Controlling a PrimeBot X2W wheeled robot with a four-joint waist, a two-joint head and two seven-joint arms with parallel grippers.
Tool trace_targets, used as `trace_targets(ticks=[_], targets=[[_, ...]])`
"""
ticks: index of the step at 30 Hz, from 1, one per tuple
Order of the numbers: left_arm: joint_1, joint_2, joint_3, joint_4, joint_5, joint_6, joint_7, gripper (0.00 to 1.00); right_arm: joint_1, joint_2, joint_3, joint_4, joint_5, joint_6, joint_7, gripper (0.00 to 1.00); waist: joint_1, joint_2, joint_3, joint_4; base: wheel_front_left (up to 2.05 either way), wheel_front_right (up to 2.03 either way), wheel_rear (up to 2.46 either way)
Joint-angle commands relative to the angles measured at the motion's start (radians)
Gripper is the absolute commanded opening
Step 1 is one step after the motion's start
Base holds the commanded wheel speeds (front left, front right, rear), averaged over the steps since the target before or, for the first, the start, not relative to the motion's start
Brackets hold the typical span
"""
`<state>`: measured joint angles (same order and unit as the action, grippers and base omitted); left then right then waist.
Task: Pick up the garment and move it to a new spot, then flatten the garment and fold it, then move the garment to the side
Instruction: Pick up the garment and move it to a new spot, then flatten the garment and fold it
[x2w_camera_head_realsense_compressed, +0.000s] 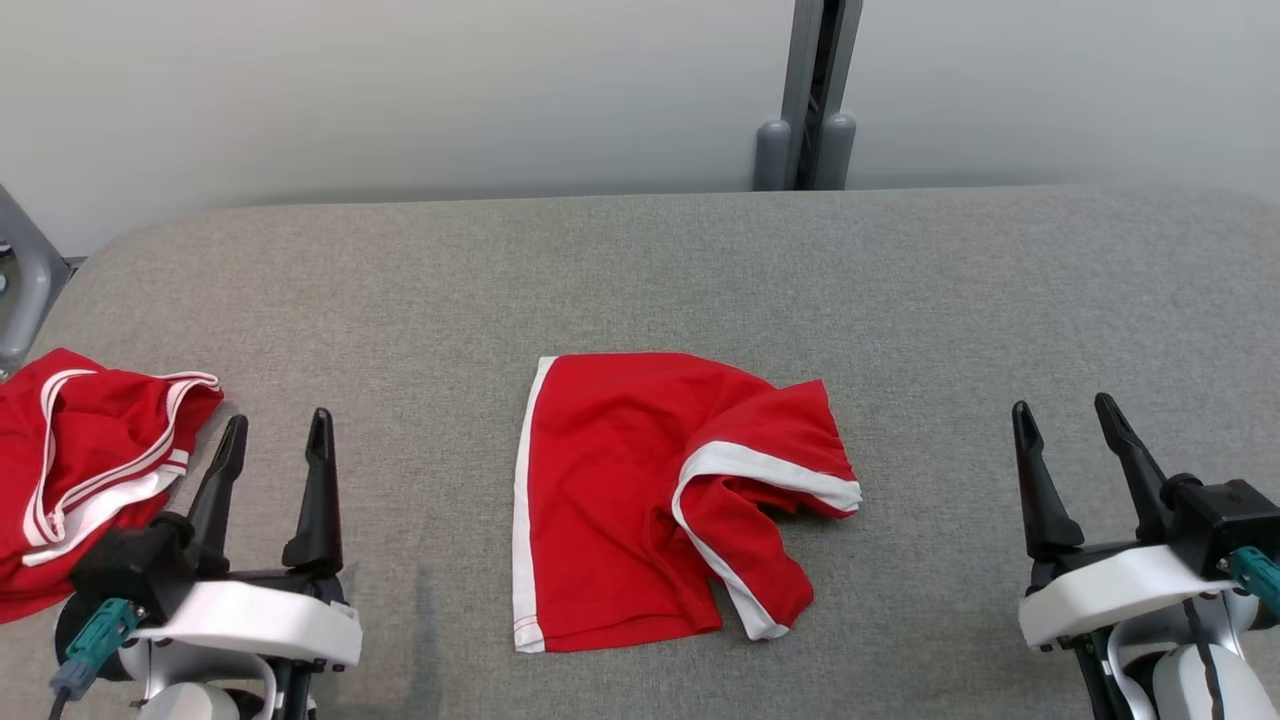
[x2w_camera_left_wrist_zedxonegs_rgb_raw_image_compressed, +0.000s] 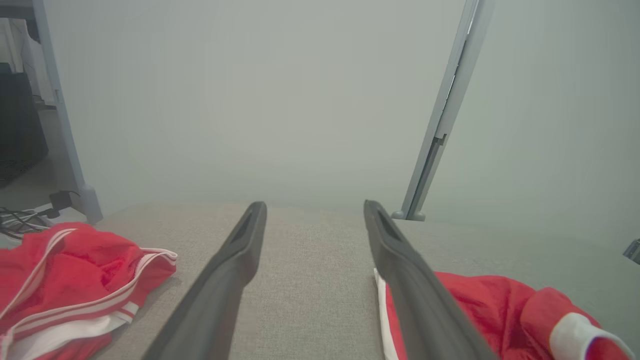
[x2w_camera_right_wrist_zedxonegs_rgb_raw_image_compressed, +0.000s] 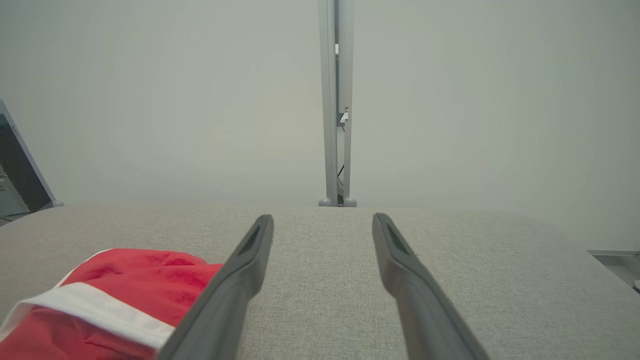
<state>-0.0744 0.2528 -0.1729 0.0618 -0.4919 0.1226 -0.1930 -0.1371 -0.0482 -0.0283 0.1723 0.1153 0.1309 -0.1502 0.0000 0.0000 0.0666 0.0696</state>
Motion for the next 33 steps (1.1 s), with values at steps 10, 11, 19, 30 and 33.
trace_targets(ticks=[10, 11, 19, 30, 33], targets=[[0.074, 0.043, -0.032, -0.050, 0.029, -0.010, 0.025, 1.00, 0.074, -0.005, -0.004, -0.029, -0.006, 0.000, 0.025, 1.00, 0.0000, 0.0000, -0.065, -0.005, 0.00, 0.00, 0.00], [0.081, 0.044, -0.036, -0.057, 0.030, -0.008, 0.030, 1.00, 0.080, -0.005, -0.003, -0.034, -0.006, 0.000, 0.027, 1.00, 0.0000, 0.0000, -0.069, -0.006, 0.00, 0.00, 0.00], [0.107, 0.055, -0.049, -0.094, 0.034, 0.003, 0.056, 1.00, 0.106, -0.005, -0.005, -0.067, -0.005, 0.000, 0.043, 1.00, 0.0000, 0.0000, -0.075, -0.011, 0.00, 0.00, 0.00], [0.103, 0.060, -0.056, -0.109, 0.027, 0.012, 0.073, 1.00, 0.100, -0.005, -0.002, -0.070, 0.006, 0.000, 0.039, 1.00, 0.0000, 0.0000, -0.070, -0.010, 0.00, 0.00, 0.00], [0.103, 0.060, -0.057, -0.111, 0.026, 0.015, 0.075, 1.00, 0.098, -0.005, -0.004, -0.066, 0.007, 0.000, 0.036, 1.00, 0.0000, 0.0000, -0.070, -0.010, 0.00, 0.00, 0.00]])
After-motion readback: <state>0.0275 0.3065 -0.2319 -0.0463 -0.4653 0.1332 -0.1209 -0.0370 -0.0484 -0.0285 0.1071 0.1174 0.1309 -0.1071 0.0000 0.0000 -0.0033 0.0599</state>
